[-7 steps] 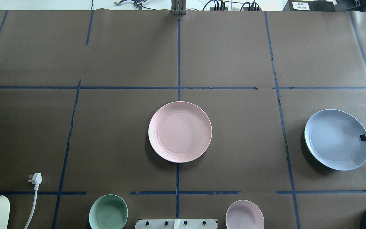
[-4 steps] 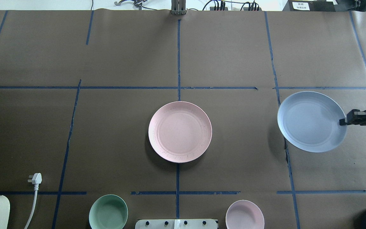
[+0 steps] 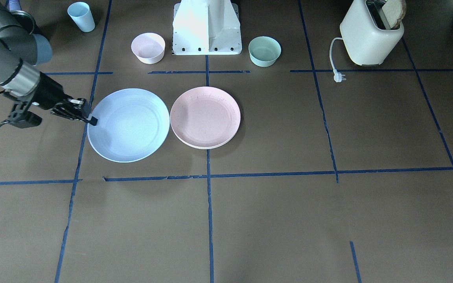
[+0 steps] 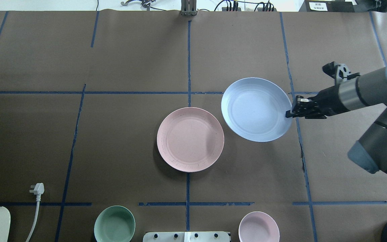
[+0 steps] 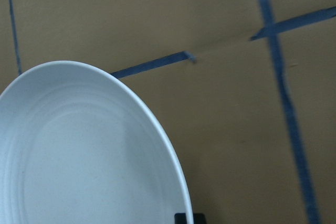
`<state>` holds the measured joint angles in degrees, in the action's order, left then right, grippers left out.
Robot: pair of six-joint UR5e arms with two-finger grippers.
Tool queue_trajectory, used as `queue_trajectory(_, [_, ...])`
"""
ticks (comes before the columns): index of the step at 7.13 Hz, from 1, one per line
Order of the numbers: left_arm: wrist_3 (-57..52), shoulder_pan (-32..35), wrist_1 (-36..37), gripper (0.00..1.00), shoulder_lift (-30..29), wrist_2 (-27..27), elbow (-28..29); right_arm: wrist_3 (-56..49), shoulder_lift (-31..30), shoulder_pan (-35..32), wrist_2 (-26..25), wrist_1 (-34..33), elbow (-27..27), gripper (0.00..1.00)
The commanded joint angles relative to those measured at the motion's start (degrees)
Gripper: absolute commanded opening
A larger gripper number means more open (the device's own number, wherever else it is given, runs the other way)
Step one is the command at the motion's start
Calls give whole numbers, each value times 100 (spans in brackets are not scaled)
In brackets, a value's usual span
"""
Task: Stack three plates with pink and blue
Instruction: 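Lift the light blue plate and lower it onto the pink plate, then open the right gripper and withdraw it away from the stack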
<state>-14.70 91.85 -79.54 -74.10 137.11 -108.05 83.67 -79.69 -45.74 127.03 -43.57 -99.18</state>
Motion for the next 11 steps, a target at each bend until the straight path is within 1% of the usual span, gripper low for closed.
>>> queue_trajectory(1, [2,0,0,100,-17,9,21,202,1057,1114,-1261,-1605,-330,0])
queue_trajectory(2, [2,0,0,100,-52,9,56,332,1218,1503,-1660,-1715,-295,0])
queue_trajectory(4, [2,0,0,100,-52,9,56,404,1228,1814,-1953,-1716,-269,0])
queue_trajectory(5, [2,-9,0,100,-61,9,56,404,1237,1823,-1945,-1716,-243,34])
queue_trajectory(6, [2,-9,0,100,-61,9,56,387,1220,1832,-1980,-1734,-216,99])
queue_trajectory(7, [2,-9,0,100,-61,9,65,317,1202,1780,-1902,-1777,-216,100])
queue_trajectory(8, [2,-9,0,100,-78,-8,56,264,1211,1492,-1553,-2056,-251,100])
queue_trajectory(9, [-6,-9,9,100,-131,-17,56,-137,1202,1054,-1054,-2346,-260,100])
queue_trajectory(10, [2,-26,18,100,-175,-69,82,-880,1193,571,-614,-2741,-234,100])
queue_trajectory(11, [20,-27,18,100,-184,-70,178,-1810,1167,45,-279,-3328,-216,100])
